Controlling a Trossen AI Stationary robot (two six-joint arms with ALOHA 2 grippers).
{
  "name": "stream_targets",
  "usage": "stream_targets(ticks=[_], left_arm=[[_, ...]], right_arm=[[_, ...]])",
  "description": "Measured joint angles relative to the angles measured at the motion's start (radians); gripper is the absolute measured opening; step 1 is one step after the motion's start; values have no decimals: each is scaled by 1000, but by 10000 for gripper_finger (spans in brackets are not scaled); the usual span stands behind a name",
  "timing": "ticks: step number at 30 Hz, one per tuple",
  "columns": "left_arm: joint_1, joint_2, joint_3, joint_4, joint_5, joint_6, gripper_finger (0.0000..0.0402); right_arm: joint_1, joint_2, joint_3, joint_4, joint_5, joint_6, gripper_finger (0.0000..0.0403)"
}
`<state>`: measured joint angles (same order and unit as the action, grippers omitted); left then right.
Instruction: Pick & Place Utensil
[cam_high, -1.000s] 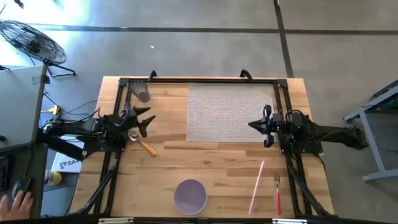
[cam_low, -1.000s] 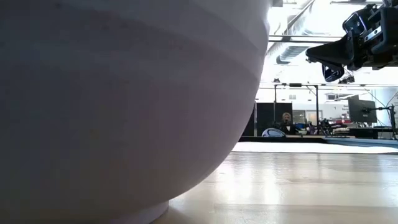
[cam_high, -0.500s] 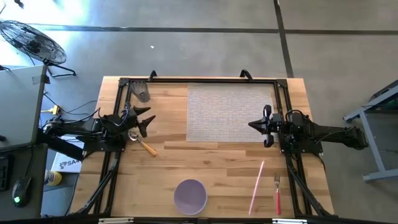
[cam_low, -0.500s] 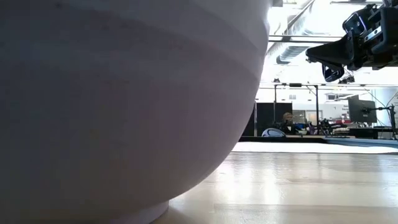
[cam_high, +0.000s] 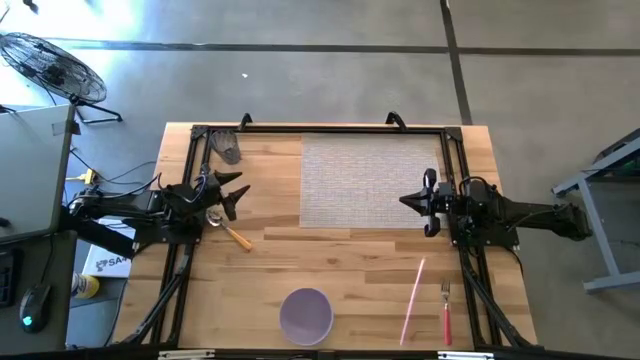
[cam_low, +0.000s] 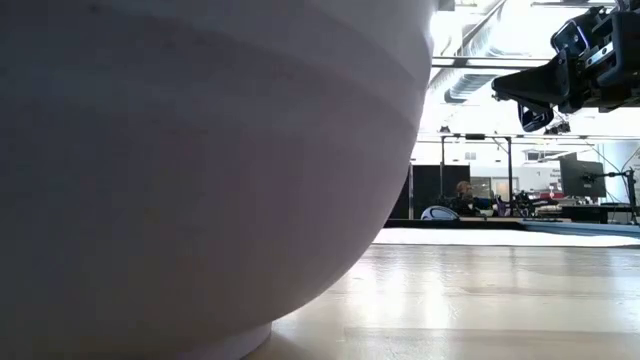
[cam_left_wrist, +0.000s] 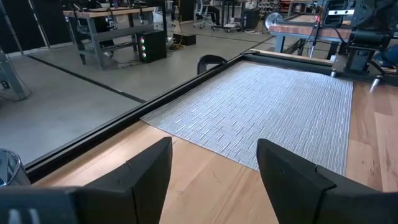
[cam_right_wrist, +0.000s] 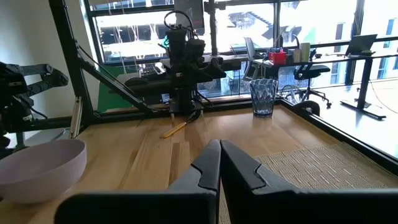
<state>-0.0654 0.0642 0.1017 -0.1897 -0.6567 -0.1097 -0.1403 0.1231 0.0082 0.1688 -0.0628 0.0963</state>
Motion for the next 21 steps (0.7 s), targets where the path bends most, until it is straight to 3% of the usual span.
stream_targets(ticks=[16,21], left_arm=[[0,0,0,0,3,-3,231],[0,0,0,2,61,-60,231]], right_arm=[[0,0,0,0,0,0,4],[0,0,0,0,0,0,3]])
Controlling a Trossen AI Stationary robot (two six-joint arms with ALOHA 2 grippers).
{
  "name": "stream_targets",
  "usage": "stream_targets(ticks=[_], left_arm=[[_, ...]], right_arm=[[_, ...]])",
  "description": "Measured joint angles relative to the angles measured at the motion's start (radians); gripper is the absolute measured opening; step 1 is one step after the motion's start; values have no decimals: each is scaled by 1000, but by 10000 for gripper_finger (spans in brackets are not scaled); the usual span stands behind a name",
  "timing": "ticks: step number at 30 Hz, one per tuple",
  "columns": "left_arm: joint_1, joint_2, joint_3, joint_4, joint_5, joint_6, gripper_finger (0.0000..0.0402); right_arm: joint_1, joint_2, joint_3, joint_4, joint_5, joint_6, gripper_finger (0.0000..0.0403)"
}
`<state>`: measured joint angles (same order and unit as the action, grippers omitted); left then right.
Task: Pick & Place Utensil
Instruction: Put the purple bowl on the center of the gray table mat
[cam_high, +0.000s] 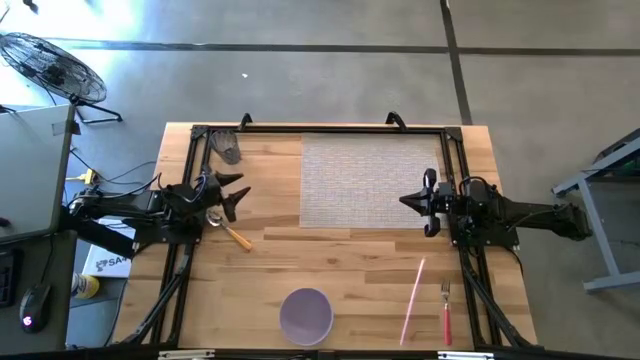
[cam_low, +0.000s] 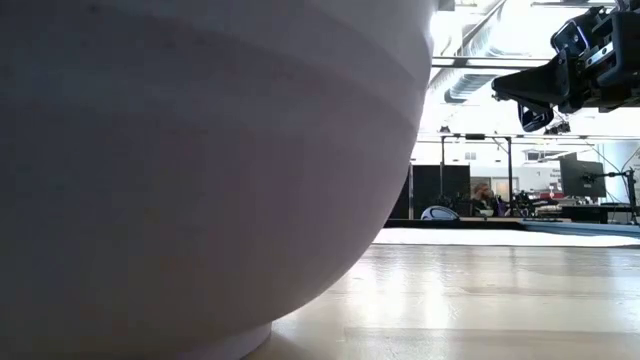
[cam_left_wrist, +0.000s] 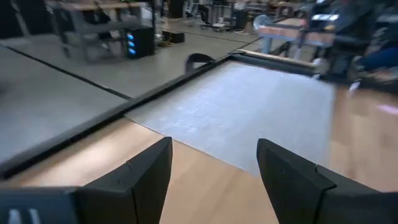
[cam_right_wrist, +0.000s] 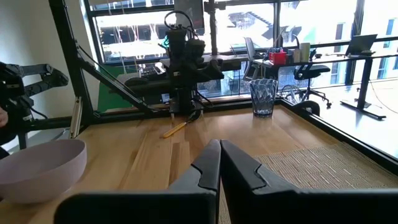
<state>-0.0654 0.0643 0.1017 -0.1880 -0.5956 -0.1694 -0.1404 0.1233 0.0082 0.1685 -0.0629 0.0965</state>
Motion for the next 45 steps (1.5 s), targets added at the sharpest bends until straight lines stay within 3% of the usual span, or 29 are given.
stream_targets(ticks=[7,45], left_arm=[[0,0,0,7,146,-131,231],[0,0,0,58,133,-94,231]], right_arm=[[0,0,0,0,0,0,3],[0,0,0,0,0,0,2]])
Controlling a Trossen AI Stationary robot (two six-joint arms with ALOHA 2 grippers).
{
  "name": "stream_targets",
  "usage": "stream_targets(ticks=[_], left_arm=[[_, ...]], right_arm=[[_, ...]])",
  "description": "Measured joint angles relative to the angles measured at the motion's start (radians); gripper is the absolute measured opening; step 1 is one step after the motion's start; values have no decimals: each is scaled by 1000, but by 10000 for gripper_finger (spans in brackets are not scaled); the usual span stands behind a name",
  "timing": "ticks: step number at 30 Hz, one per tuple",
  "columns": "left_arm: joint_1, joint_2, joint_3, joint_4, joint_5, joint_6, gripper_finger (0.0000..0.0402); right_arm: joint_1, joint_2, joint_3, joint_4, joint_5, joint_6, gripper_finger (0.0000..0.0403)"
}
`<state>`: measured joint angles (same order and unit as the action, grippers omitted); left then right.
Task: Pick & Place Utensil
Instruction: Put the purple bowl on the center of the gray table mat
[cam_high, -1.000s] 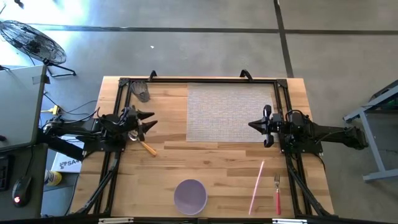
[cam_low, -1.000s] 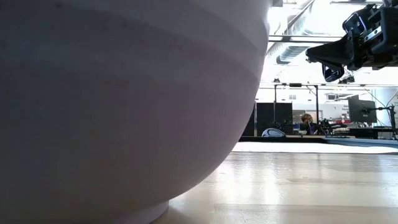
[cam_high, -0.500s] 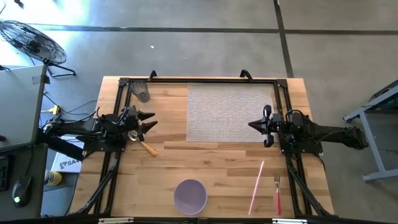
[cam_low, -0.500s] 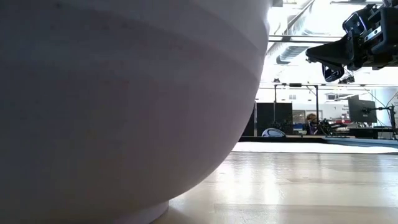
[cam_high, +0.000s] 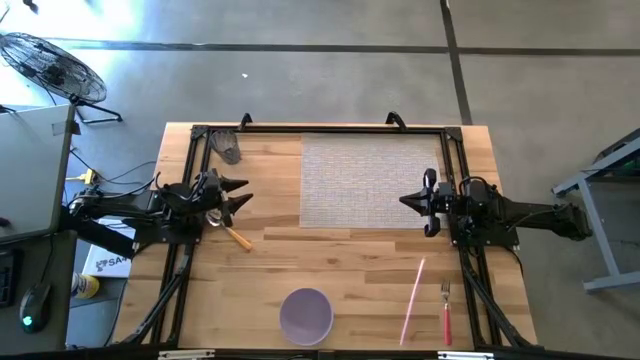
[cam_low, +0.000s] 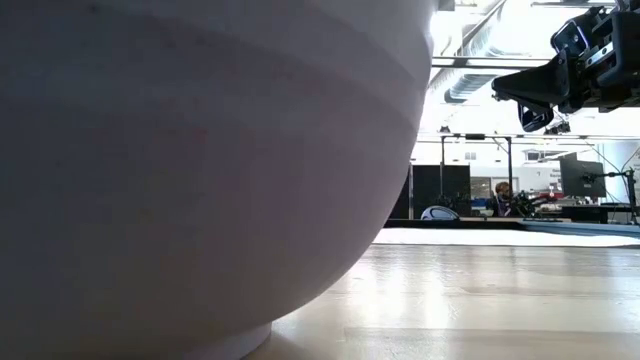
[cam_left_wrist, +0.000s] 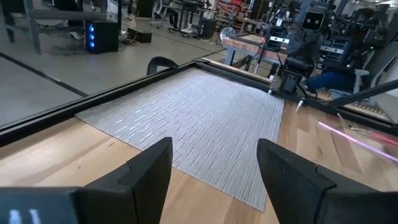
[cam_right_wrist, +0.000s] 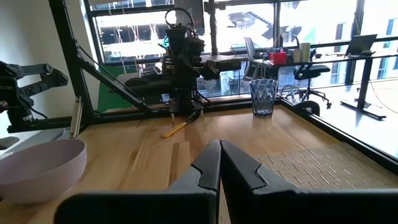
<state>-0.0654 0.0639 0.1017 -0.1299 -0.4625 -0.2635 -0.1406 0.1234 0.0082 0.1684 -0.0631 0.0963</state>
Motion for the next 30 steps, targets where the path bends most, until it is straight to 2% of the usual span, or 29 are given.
stream_targets(ticks=[5,14,19,22,30], left_arm=[[0,0,0,0,35,-4,231],[0,0,0,30,222,-14,231],[0,20,-12,162,357,24,231],[-1,64,-48,282,425,23,231],[-1,281,-71,464,436,-30,231]], right_arm=[[0,0,0,0,0,0,4],[0,0,0,0,0,0,3],[0,0,0,0,0,0,4],[0,0,0,0,0,0,1],[0,0,0,0,0,0,4]])
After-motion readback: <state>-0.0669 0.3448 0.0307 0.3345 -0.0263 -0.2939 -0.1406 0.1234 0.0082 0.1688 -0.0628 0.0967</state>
